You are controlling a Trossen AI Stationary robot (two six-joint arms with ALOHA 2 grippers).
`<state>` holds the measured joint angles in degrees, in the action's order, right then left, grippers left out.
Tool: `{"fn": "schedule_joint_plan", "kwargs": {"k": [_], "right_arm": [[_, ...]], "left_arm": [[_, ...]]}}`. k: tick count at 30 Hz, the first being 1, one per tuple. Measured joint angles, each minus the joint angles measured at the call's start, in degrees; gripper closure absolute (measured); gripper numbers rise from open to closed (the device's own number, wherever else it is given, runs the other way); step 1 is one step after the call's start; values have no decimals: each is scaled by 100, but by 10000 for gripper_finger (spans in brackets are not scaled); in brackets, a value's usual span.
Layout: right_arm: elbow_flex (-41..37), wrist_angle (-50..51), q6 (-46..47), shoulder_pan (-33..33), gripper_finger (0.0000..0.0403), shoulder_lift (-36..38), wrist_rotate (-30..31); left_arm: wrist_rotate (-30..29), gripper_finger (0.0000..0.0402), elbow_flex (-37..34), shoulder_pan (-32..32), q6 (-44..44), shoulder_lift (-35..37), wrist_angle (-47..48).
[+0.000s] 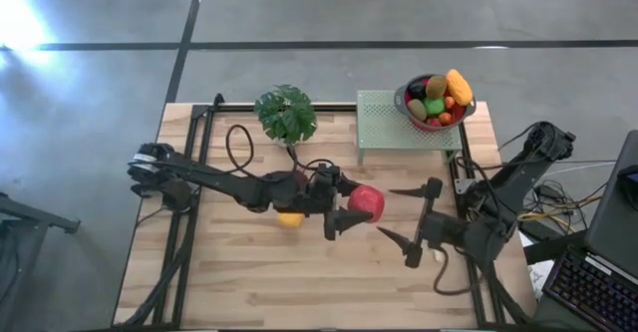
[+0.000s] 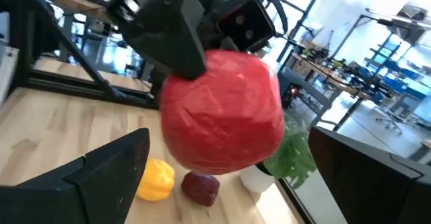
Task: Pick & Place Fruit
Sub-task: Put the red apple into the red strainer bowl on the shelf
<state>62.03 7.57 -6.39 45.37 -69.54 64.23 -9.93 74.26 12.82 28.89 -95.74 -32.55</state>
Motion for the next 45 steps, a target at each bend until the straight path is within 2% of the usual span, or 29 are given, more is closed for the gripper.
{"fn": "schedule_joint_plan", "kwargs": {"k": [11,16,21,32,45], "right_arm": [[-12,-75,-562,-478,3,-259,-550],[33,-457,-1157,-528,3,-539,-496],[45,-866,-1699,-547,3,-727,-156],[60,-1013,-1580,-577,4,-667,-127],[61,-997,-1545,-772,84,-667,-127]], "left_arm": [[0,26,0,0,4,0,55],[13,26,-2,2,12,-4,60],[-5,26,-22,-2,10,-4,41],[-44,26,-35,-9,-44,-4,111],[-84,26,-37,-13,-41,-4,107]]}}
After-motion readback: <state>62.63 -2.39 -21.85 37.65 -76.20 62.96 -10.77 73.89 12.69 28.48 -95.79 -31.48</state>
